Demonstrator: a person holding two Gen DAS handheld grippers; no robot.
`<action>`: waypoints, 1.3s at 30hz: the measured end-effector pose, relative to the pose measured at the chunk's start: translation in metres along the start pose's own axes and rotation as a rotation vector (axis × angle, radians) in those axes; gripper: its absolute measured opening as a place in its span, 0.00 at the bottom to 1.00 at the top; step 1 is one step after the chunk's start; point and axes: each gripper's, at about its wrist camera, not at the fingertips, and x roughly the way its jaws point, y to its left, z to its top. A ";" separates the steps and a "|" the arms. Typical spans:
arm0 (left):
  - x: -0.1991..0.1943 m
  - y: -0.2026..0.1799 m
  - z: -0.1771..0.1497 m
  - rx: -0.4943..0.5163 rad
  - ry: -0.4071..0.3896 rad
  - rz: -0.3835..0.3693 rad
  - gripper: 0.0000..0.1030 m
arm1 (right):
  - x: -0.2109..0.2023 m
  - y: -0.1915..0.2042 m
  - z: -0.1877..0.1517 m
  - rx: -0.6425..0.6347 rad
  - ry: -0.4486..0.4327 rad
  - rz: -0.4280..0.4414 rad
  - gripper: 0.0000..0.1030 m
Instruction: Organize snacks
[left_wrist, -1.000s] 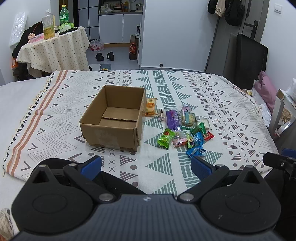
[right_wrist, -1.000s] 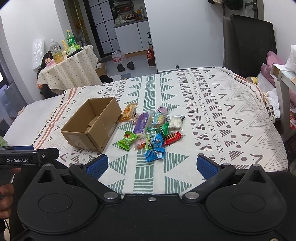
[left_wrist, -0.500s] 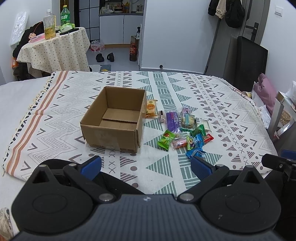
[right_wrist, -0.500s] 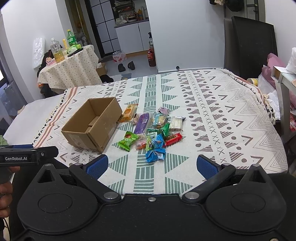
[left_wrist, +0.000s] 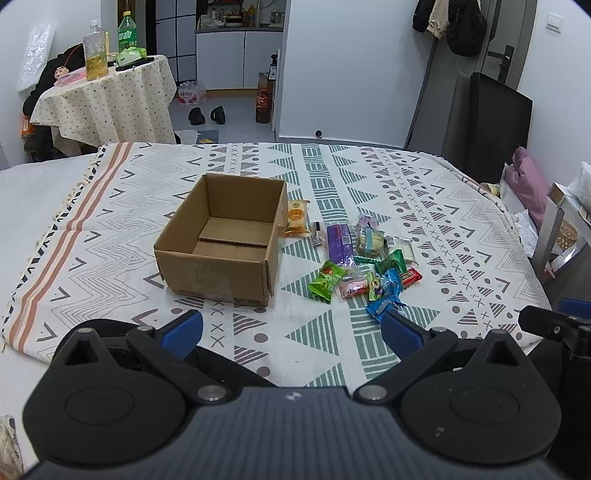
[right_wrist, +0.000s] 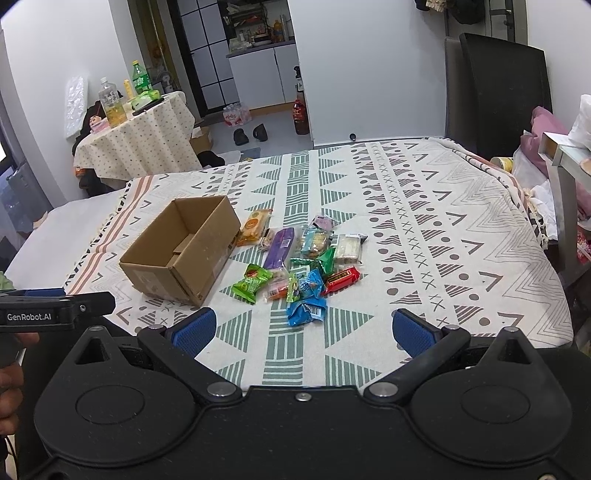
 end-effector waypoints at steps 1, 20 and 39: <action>0.001 -0.002 0.001 0.000 0.000 0.000 0.99 | 0.001 -0.001 0.000 0.000 0.000 0.000 1.00; 0.036 -0.014 -0.004 -0.008 0.035 -0.023 0.99 | 0.024 -0.030 -0.003 0.028 0.025 0.026 1.00; 0.107 -0.034 -0.004 -0.063 0.120 -0.105 0.72 | 0.098 -0.057 -0.008 0.180 0.157 0.140 0.71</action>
